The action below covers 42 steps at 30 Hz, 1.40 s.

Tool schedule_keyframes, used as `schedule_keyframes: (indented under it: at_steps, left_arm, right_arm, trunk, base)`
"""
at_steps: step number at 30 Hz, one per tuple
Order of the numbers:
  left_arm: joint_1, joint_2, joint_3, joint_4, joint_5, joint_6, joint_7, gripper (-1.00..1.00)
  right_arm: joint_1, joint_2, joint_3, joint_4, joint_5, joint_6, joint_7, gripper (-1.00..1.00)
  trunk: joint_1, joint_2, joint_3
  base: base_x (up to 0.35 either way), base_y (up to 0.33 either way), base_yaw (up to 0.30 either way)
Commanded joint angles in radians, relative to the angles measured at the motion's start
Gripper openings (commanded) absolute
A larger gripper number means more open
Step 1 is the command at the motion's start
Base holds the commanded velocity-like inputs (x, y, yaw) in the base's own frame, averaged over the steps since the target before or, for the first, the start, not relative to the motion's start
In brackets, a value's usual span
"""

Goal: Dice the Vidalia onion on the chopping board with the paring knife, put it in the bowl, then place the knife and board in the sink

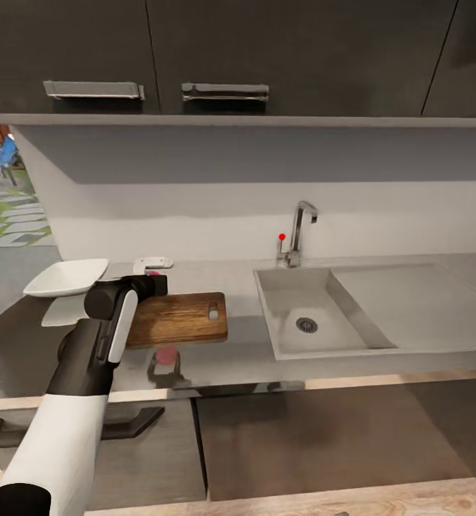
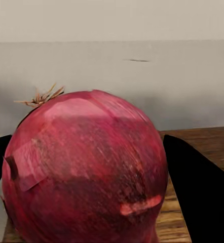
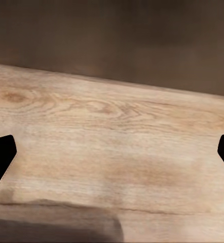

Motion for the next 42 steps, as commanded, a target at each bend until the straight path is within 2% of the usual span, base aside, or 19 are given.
schedule_keyframes:
  at_steps: [1,18,29,42]
  left_arm:
    - [-0.001,0.000,-0.002,0.001,0.007,0.004,0.009,-1.00]
    - [-0.001,0.000,-0.002,0.010,0.007,0.002,0.009,-1.00]
    - [-0.001,0.000,-0.002,0.014,-0.005,0.002,0.009,-1.00]
    - [-0.001,-0.007,-0.007,0.064,-0.005,0.001,0.011,-1.00]
  right_arm:
    - [-0.001,-0.002,-0.008,0.001,0.011,-0.004,-0.002,1.00]
    - [-0.001,-0.002,-0.008,0.001,0.011,-0.003,-0.001,1.00]
    - [-0.001,-0.001,-0.009,0.001,0.011,-0.003,-0.001,1.00]
    - [-0.001,-0.001,-0.008,0.001,0.011,-0.003,-0.001,1.00]
  trunk:
    - [0.000,-0.001,-0.001]
    - [0.000,-0.001,-0.001]
    - [0.000,-0.001,-0.001]
    - [0.000,-0.001,-0.001]
  base:
    - [0.053,0.017,0.000]
    - [0.007,0.002,0.002]
    - [0.000,0.000,0.205]
    - [0.022,-0.033,0.016]
